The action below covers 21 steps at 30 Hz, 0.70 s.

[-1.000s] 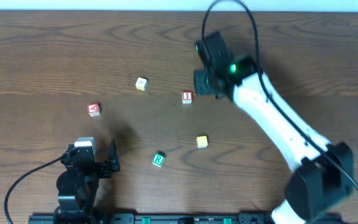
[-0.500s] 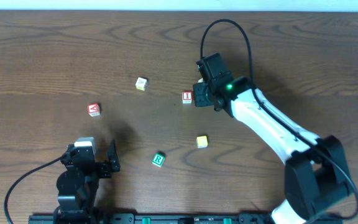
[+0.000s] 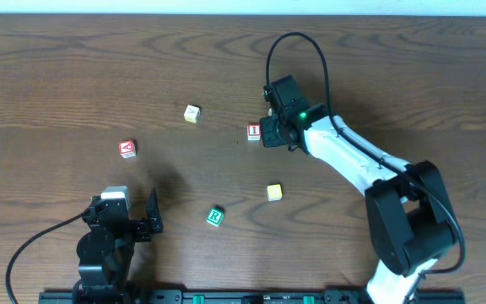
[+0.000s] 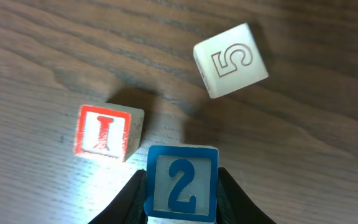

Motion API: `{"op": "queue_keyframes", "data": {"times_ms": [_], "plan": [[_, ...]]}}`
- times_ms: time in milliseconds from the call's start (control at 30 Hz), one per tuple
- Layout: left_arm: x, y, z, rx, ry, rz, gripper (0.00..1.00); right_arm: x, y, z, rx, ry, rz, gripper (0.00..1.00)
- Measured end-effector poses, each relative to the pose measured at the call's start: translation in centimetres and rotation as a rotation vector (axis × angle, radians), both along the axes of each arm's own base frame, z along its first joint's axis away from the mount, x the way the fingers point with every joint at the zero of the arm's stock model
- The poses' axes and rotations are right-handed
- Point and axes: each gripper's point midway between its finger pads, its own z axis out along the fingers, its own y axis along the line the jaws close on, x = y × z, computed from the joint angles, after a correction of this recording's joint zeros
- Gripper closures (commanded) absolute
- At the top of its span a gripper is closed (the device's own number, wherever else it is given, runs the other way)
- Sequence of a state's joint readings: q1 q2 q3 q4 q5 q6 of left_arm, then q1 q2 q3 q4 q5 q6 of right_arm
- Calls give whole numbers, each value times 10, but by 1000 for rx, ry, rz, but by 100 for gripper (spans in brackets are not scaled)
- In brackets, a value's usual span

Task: Spell out Ai2
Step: 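Carry the 2 block and place it right of the I block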

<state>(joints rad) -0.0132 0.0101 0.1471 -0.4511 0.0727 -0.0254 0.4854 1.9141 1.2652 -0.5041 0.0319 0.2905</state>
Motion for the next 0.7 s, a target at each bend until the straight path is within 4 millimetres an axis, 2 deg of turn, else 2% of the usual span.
{"op": "queue_keyframes", "data": {"times_ms": [133, 700], "plan": [[0, 0, 0, 0, 0, 0, 4, 0, 0, -10, -10, 13, 3, 99], [0, 0, 0, 0, 0, 0, 5, 18, -1, -16, -23, -48, -38, 99]]}}
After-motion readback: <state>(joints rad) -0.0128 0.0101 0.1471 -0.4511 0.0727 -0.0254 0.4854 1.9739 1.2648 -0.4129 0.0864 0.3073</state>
